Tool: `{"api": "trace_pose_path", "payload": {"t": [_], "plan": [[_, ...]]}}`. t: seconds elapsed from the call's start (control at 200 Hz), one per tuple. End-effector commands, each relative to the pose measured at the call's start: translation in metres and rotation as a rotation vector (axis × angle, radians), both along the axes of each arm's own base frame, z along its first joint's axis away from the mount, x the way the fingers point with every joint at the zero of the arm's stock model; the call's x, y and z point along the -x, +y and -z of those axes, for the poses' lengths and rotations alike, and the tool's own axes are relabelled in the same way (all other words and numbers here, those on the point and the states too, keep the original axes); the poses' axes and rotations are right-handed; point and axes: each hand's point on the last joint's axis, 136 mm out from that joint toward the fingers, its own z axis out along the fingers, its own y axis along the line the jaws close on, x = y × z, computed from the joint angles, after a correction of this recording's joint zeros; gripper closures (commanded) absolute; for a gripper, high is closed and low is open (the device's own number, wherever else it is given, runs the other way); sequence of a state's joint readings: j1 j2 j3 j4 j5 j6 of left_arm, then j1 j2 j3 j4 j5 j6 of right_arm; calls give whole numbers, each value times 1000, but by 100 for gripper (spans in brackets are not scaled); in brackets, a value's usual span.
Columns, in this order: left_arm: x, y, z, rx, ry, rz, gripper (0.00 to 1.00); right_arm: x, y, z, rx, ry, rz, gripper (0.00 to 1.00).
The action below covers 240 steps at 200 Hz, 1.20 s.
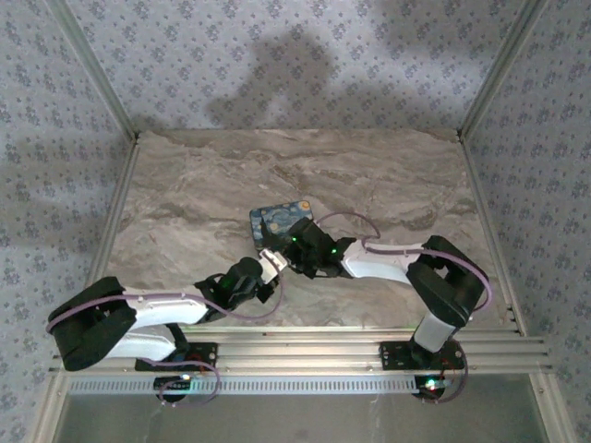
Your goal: Unlock the padlock with the key
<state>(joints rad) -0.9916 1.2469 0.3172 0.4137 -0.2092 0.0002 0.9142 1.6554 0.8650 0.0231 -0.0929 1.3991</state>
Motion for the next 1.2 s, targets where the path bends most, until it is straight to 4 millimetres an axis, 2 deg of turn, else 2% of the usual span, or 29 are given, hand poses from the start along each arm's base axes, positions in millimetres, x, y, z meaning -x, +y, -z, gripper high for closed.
{"api": "trace_pose_path", "payload": {"t": [0.0, 0.26, 0.42, 0.53, 0.794, 0.999, 1.114, 1.194], "plan": [[0, 0, -23, 99, -10, -33, 73, 8, -23, 14, 23, 53, 82, 100], [9, 34, -42, 235, 24, -124, 70, 0, -57, 7, 82, -12, 208, 100], [13, 55, -51, 274, 9, -161, 69, -16, -59, -7, 86, -79, 250, 100], [17, 66, -52, 288, 6, -178, 68, -23, -56, -16, 122, -103, 211, 100], [20, 77, -62, 320, -9, -198, 68, -24, -70, -10, 158, -100, 193, 100], [12, 87, -69, 269, 25, -264, 64, -2, -110, -17, 274, -66, 93, 100], [6, 87, -74, 257, 62, -281, 62, 9, -136, -4, 315, 50, -62, 100], [1, 84, -76, 259, 88, -286, 56, 10, -149, 6, 344, 108, -157, 100]]}}
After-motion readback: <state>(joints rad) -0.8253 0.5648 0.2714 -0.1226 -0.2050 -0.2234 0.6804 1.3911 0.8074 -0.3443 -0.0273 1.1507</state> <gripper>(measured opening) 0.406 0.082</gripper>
